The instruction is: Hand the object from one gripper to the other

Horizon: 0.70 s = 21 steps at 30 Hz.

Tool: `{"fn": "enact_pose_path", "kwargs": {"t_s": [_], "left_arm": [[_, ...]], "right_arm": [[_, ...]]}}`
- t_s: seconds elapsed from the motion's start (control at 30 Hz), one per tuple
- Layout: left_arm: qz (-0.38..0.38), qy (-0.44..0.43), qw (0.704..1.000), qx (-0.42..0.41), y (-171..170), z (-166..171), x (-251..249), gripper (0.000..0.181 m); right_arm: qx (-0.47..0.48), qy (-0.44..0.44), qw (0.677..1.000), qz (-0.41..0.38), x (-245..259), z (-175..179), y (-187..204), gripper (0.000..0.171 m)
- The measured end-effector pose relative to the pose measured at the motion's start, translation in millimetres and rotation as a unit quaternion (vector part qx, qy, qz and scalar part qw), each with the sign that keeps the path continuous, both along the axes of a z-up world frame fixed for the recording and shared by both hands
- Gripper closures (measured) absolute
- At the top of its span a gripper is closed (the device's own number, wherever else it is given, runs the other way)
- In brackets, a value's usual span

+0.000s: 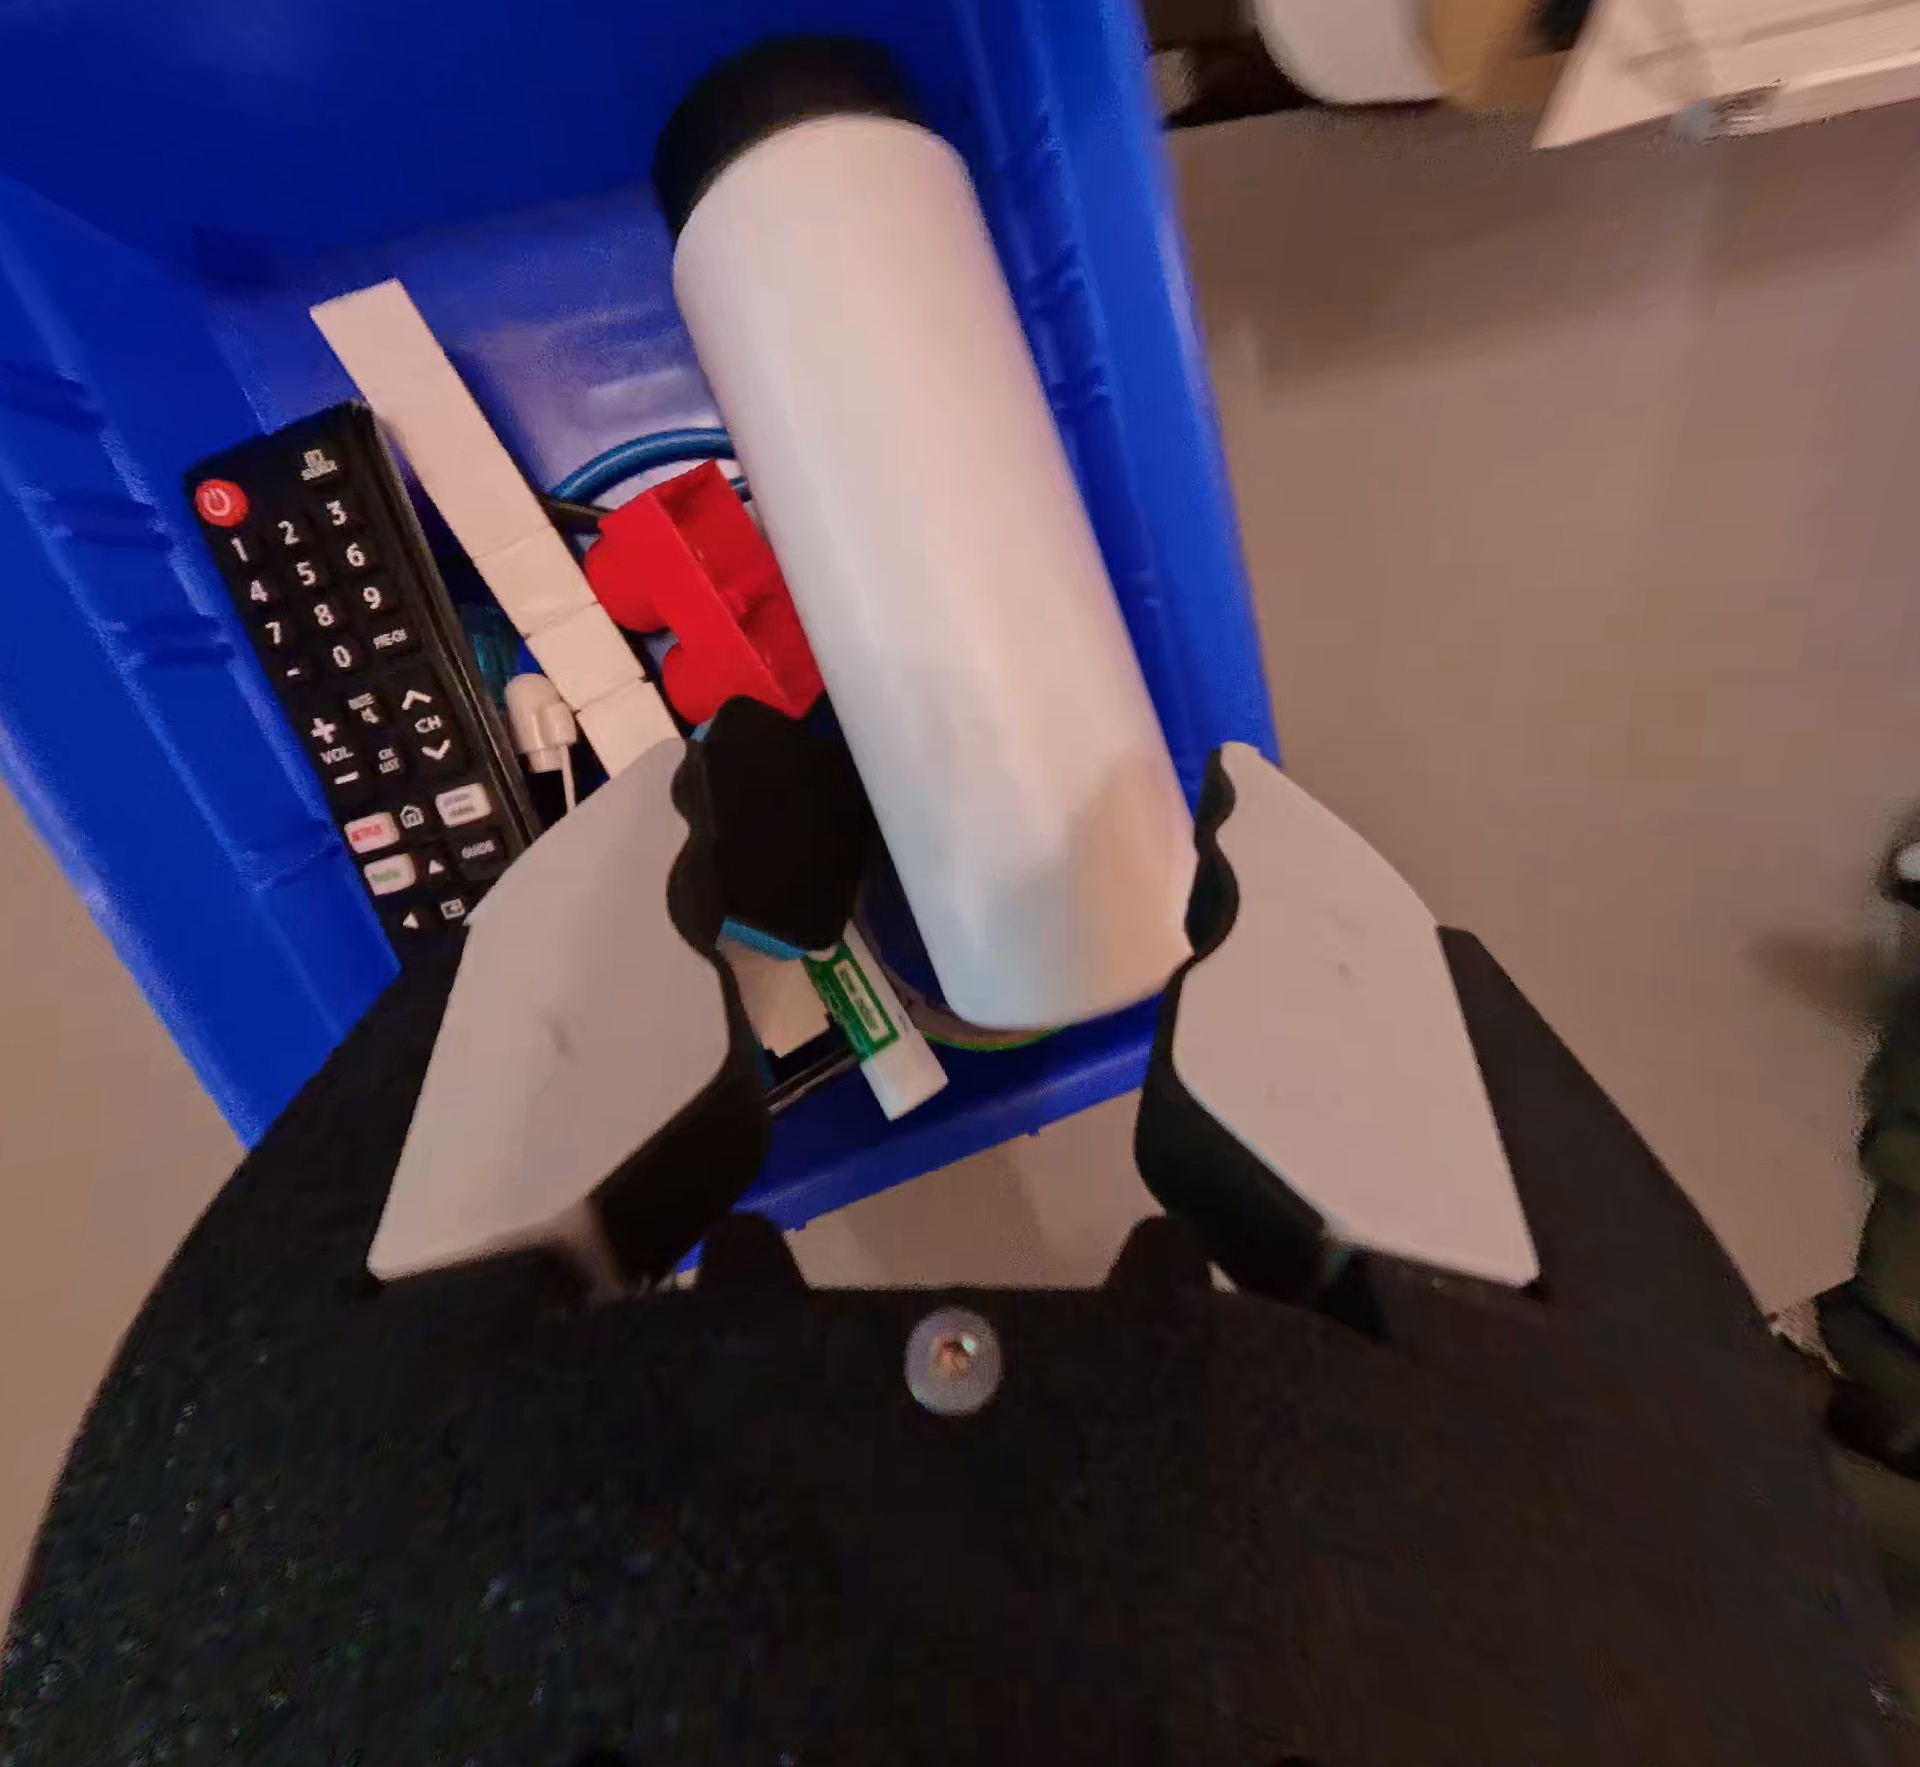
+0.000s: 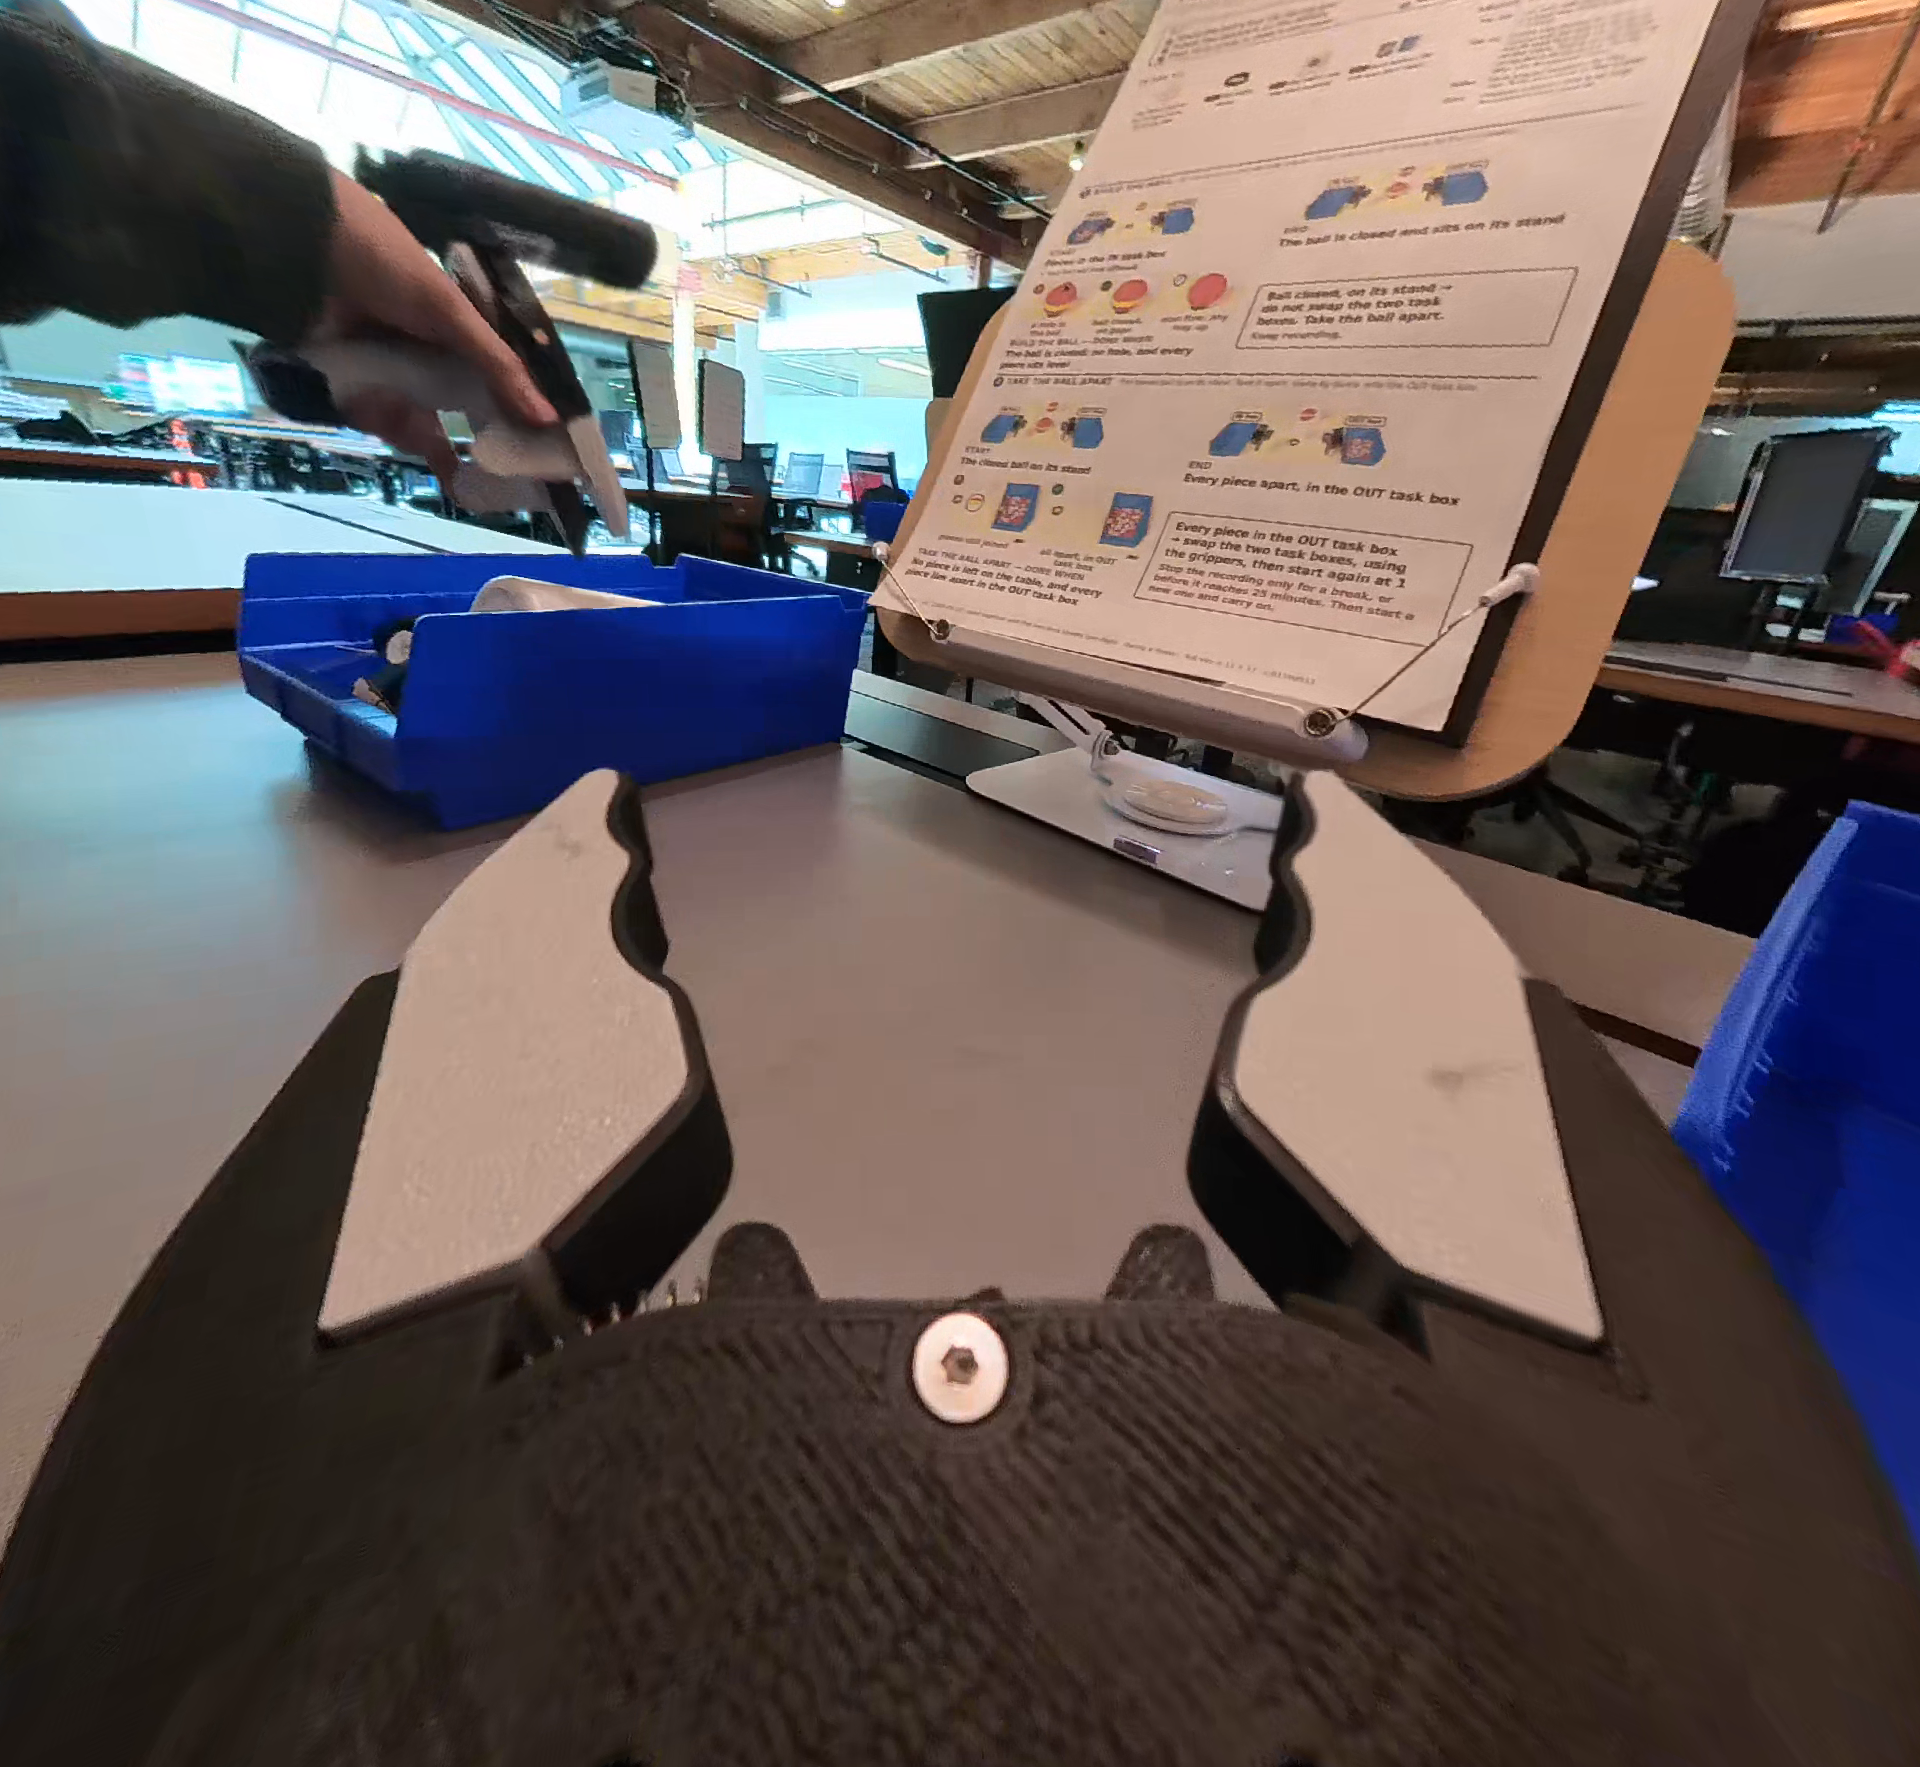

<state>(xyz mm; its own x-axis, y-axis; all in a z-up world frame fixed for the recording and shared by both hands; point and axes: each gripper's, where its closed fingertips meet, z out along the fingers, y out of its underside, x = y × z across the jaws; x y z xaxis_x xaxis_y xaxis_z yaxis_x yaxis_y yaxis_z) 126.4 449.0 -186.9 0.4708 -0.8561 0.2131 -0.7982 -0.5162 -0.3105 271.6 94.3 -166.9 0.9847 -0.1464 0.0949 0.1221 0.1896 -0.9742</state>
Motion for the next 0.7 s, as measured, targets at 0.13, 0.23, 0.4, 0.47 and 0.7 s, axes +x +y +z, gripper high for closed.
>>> {"fn": "enact_pose_path", "kwargs": {"t_s": [0.13,0.23,0.4,0.47,0.7], "left_arm": [[0.009,0.049,0.998,-0.036,4,-31,17,0.092],[-0.005,0.081,0.995,-0.05,1,-52,23,0.092],[-0.027,0.088,0.992,-0.092,-2,-60,23,0.096],[-0.042,0.094,0.99,-0.092,-4,-63,22,0.095],[-0.044,0.081,0.993,-0.081,-2,-66,23,0.095]], "right_arm": [[0.001,0.012,1.0,0.008,-1,0,2,0.054],[0.006,0.015,1.0,0.01,-1,2,2,0.053],[0.003,0.028,0.999,0.016,-1,-1,4,0.055],[0.003,0.03,0.999,0.016,-1,-1,4,0.056],[0.006,0.039,0.999,0.013,2,-1,4,0.063]]}}
